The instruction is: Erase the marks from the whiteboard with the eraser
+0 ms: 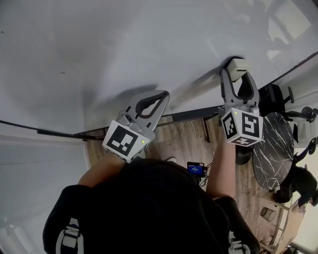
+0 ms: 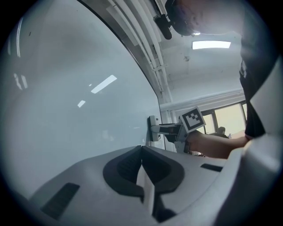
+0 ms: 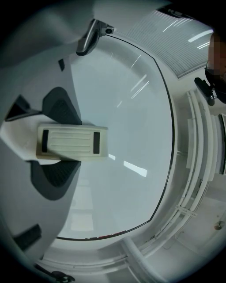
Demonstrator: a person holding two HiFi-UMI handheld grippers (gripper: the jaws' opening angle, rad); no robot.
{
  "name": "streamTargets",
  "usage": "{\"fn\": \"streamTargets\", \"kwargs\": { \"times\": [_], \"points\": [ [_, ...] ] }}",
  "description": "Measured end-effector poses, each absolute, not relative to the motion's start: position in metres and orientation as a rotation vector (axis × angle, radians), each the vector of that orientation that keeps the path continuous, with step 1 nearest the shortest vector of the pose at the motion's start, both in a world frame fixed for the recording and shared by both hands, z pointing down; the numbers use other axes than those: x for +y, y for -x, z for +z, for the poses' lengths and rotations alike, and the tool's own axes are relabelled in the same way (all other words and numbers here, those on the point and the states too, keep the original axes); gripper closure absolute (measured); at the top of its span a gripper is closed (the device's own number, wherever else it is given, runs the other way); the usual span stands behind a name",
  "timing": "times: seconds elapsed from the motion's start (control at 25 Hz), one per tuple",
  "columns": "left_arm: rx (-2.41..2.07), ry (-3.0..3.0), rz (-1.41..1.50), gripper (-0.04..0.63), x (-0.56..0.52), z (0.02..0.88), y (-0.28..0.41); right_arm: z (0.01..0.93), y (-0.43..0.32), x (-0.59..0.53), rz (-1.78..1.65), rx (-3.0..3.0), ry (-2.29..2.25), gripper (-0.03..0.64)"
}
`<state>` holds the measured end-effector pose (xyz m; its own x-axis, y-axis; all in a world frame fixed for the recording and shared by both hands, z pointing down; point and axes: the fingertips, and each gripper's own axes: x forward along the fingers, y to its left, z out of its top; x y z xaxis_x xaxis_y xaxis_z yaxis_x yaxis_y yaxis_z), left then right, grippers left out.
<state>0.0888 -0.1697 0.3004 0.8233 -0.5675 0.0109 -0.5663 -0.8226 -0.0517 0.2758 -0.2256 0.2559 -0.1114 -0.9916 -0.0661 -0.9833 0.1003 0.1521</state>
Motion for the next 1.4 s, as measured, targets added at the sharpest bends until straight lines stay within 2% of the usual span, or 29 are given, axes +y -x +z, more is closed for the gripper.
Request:
{"fn": "streamTargets", "kwargs": {
  "times": [0.24,0.76,1.16,1.4],
  "points": [
    [0.975,2.914,-0.021,0.591,-0.172,0.288,-0.071,0.235,-0.248,-0.205,-0.292,-2.329,-2.015,0.368],
    [1.086,2.824,0.008,0.591,-0.173,0.273,-0.023,0.207,-0.094,-0.194,-0.574,-2.430,-1.747,0.368],
    [1.118,2.836,0.011,0.591,-0.175,0.281,-0.005,0.210,-0.092,-0.206,-0.600,-2.392,-1.790,0.367],
    [1.071,2.848,0.010,0.591,-0.178,0.284,-0.020,0.218,-0.142,-0.213,-0.581,-2.326,-1.869,0.367]
  ]
}}
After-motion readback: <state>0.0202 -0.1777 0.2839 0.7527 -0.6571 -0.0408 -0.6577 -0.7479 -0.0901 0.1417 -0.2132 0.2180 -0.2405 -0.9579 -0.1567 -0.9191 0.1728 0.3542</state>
